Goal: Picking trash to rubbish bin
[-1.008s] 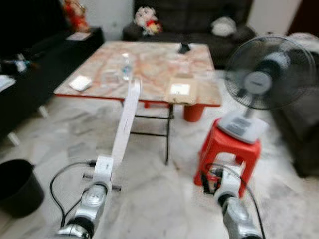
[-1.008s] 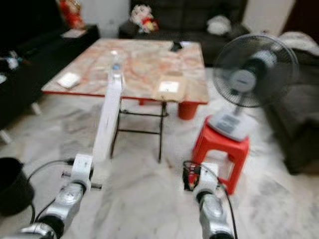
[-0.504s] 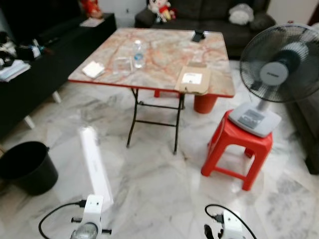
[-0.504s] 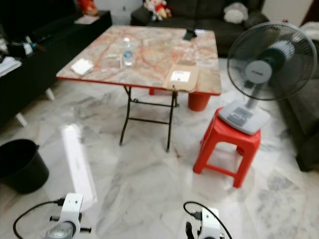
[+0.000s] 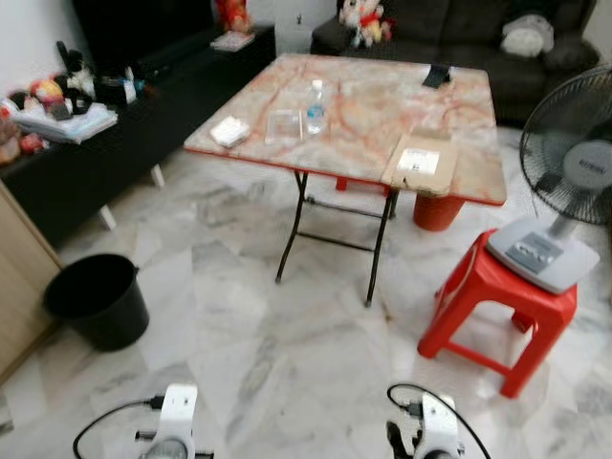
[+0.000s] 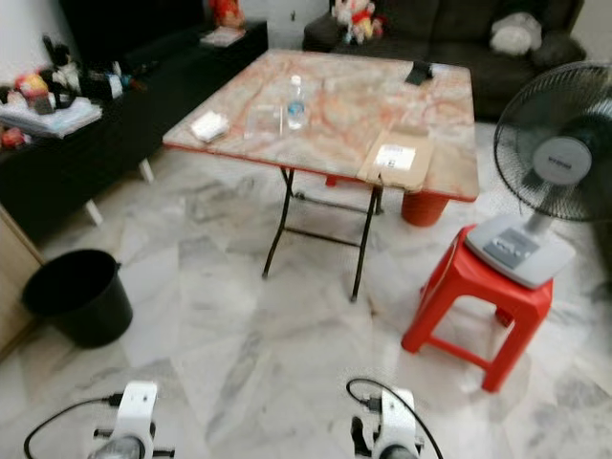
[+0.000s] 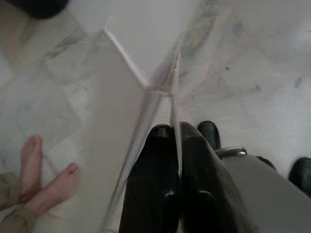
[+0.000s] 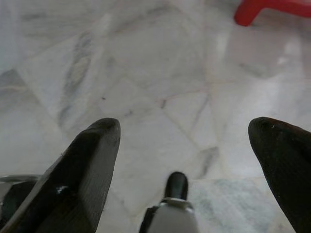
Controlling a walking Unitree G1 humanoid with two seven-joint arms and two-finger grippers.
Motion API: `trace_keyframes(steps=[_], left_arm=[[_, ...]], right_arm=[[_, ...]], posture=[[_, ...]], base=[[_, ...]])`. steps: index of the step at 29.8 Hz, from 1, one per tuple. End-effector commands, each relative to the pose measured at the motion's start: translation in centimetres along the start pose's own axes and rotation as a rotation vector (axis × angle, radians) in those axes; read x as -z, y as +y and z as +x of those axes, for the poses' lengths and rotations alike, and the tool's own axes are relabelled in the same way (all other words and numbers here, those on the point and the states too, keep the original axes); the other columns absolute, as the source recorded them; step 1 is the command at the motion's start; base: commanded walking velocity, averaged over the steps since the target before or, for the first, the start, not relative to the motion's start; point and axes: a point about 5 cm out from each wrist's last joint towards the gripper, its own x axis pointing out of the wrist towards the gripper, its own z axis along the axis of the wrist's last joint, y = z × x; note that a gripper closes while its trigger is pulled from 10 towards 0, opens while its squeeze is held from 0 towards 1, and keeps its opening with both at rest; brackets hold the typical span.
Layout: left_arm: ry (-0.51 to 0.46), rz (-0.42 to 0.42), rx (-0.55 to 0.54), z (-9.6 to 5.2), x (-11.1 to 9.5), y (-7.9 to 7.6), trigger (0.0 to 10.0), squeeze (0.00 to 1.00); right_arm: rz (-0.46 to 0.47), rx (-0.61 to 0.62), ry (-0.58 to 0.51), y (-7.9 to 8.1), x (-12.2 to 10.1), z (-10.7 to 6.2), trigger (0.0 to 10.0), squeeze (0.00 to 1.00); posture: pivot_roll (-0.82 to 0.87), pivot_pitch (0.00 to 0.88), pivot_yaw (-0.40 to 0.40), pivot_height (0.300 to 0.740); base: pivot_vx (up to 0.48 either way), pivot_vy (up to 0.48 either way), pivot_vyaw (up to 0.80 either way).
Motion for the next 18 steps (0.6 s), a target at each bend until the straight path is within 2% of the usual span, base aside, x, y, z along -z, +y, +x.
trace_keyframes(steps=[1,15,18], left_arm=[[0.001,0.014,-0.003,0.0,-0.1,0.1,10.0,0.0],[-0.005,0.023,-0.009,0.0,-0.1,0.4,10.0,0.0],[-0.006,0.029,-0.008,0.0,-0.1,0.4,10.0,0.0]], right_arm=[[-0.02,0.001,-0.004,0.1,0.0,0.0,10.0,0.0],[-0.026,-0.002,0.029,0.2,0.9,-0.2,10.0,0.0],[-0.036,-0.003,0.04,0.3,1.0,-0.2,10.0,0.0]], posture=[[-0.08,0.042,0.003,0.74],[-0.09,0.022,0.018,0.74],[-0.09,0.018,0.021,0.74]], base=[[0.296,0.0,0.76],[0.314,0.0,0.75],[0.338,0.0,0.21]])
